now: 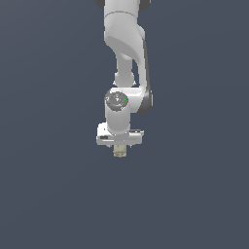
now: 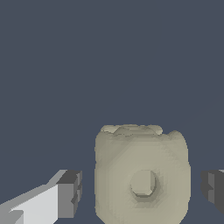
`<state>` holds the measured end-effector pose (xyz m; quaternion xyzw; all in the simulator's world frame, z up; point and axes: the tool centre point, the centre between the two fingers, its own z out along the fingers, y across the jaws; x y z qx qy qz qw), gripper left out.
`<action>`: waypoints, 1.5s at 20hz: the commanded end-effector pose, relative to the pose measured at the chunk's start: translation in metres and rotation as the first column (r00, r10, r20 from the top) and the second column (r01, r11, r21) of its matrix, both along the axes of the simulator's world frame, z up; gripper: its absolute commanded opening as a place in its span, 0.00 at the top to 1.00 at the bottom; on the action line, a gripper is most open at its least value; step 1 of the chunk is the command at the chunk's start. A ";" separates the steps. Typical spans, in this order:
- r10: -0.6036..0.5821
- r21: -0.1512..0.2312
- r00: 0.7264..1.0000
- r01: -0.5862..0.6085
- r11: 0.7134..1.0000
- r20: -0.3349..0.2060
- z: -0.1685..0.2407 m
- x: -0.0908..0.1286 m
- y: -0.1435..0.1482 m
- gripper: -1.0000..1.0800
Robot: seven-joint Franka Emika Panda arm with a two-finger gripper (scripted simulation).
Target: Pick up the object and move it to a goal position.
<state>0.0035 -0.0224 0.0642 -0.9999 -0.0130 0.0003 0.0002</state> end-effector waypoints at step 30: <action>0.000 -0.001 1.000 0.000 1.000 0.001 0.005 -0.014 0.020 1.00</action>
